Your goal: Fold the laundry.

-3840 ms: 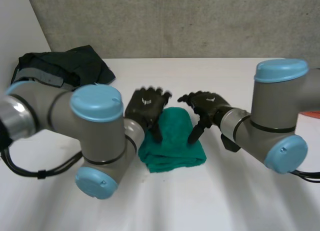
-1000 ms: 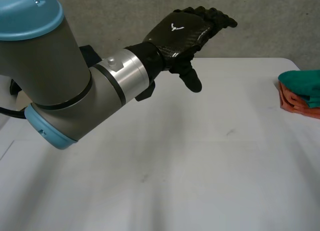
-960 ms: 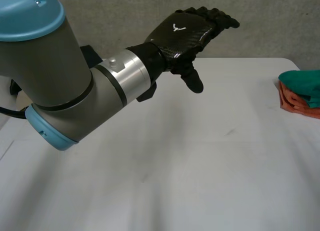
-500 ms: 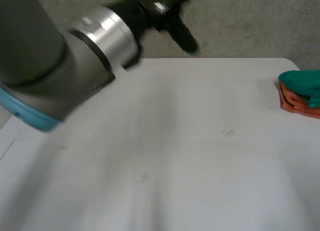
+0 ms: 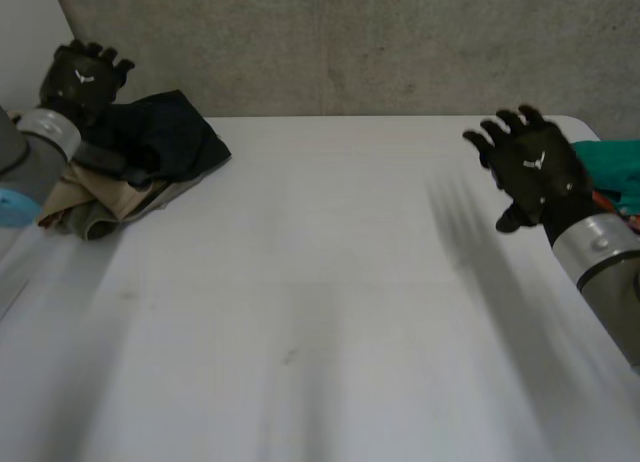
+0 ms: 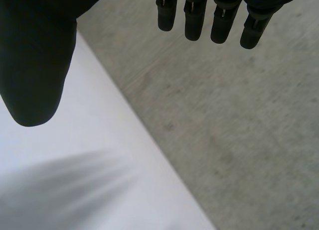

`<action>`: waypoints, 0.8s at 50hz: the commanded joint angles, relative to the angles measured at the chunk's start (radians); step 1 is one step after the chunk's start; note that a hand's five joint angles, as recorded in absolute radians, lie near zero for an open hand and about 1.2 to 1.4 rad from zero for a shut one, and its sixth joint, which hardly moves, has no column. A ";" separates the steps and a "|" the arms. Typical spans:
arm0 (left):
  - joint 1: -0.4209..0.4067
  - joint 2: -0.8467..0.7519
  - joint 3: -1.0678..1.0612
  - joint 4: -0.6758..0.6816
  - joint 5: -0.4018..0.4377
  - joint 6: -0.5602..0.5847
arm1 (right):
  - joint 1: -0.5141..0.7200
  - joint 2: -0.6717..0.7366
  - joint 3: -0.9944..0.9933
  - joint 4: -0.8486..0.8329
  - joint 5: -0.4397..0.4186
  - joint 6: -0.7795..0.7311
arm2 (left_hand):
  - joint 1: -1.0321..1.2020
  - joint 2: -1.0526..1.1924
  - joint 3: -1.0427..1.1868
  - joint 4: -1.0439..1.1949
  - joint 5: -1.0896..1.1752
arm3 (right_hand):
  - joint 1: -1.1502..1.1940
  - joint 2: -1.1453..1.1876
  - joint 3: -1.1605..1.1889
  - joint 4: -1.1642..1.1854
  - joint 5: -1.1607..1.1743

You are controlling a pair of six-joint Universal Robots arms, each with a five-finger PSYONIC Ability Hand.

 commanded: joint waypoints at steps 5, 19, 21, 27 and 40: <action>0.036 -0.341 0.329 0.054 0.058 -0.013 | -0.021 0.011 0.084 0.024 0.002 -0.012 | 0.015 -0.004 -0.004 0.001 -0.018 | -0.051 -0.040 -0.035 -0.030 -0.043; 0.033 -0.427 0.367 0.244 0.064 -0.020 | -0.021 0.029 0.100 0.024 0.005 -0.013 | 1.207 1.187 1.188 1.193 1.173 | -0.051 -0.040 -0.035 -0.030 -0.043; 0.009 -0.409 0.347 0.274 -0.002 -0.020 | -0.021 0.029 0.101 0.024 0.005 -0.013 | 1.207 1.187 1.188 1.193 1.173 | -0.051 -0.040 -0.035 -0.030 -0.043; -0.073 -0.173 0.199 0.279 -0.093 -0.098 | -0.019 0.029 0.103 0.024 0.007 -0.013 | 1.207 1.187 1.188 1.193 1.173 | -0.051 -0.040 -0.035 -0.030 -0.043; -0.329 0.504 -0.277 0.344 -0.100 -0.546 | -0.022 0.012 0.104 0.027 0.008 -0.008 | 1.207 1.187 1.188 1.193 1.173 | -0.051 -0.040 -0.035 -0.030 -0.043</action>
